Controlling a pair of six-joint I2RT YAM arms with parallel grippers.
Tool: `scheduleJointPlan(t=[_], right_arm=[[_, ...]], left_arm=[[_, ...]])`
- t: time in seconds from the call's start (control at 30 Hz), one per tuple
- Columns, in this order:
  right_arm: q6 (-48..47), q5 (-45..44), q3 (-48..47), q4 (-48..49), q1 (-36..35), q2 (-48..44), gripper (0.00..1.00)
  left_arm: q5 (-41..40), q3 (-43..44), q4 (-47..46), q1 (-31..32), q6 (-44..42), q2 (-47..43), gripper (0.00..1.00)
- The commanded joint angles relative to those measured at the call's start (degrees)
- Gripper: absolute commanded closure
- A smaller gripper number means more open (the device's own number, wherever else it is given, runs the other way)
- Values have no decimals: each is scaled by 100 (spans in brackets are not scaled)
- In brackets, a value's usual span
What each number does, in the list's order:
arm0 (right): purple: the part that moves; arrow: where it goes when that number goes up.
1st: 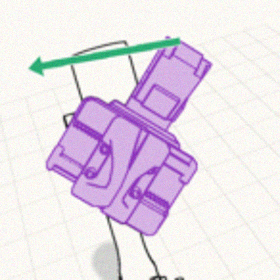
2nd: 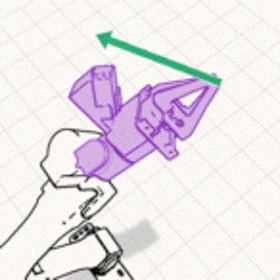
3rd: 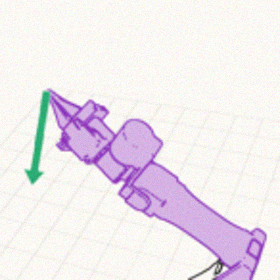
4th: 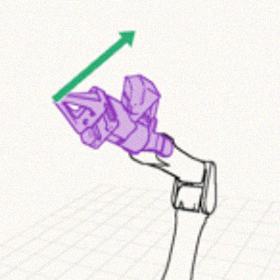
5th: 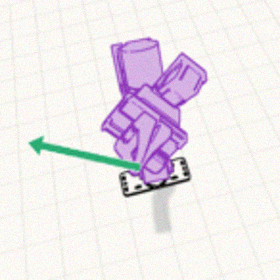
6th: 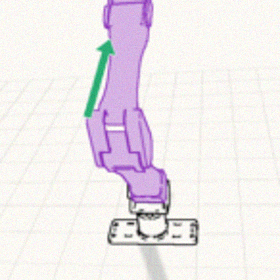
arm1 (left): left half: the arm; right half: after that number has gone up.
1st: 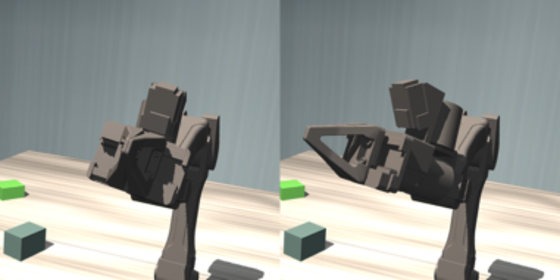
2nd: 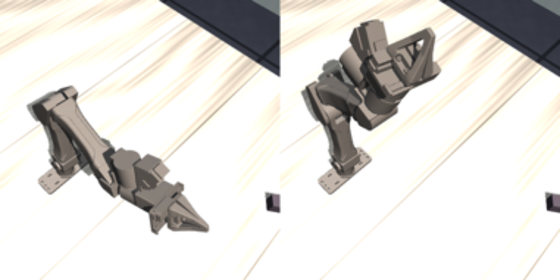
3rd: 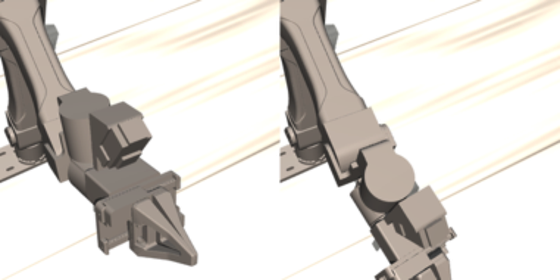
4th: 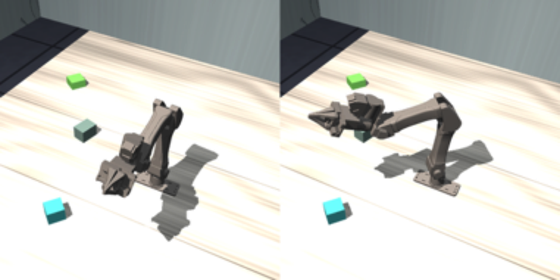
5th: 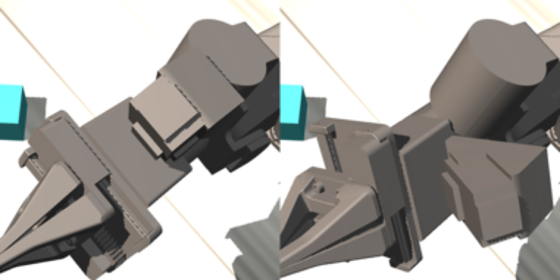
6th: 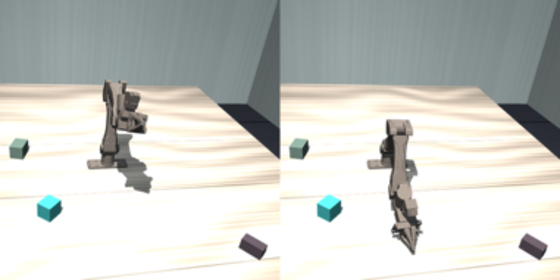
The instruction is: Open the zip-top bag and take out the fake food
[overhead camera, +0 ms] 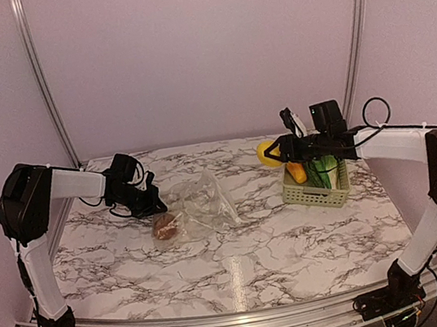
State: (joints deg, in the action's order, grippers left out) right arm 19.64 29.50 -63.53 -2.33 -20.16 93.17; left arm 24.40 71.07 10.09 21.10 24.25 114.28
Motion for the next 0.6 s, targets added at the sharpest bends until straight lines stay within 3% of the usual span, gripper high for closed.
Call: scheduleJointPlan(t=[0.0, 0.43, 0.57], right_arm=[[-131, -388, 108, -686, 386, -215, 72], [-402, -936, 321, -1273, 777, -102, 68], [-391, -1067, 283, -1312, 781, -21, 63]], left_arm=[[20, 79, -39, -36, -36, 32, 100], [30, 107, 1, -58, -84, 48, 100], [32, 118, 2, -56, -69, 50, 100]])
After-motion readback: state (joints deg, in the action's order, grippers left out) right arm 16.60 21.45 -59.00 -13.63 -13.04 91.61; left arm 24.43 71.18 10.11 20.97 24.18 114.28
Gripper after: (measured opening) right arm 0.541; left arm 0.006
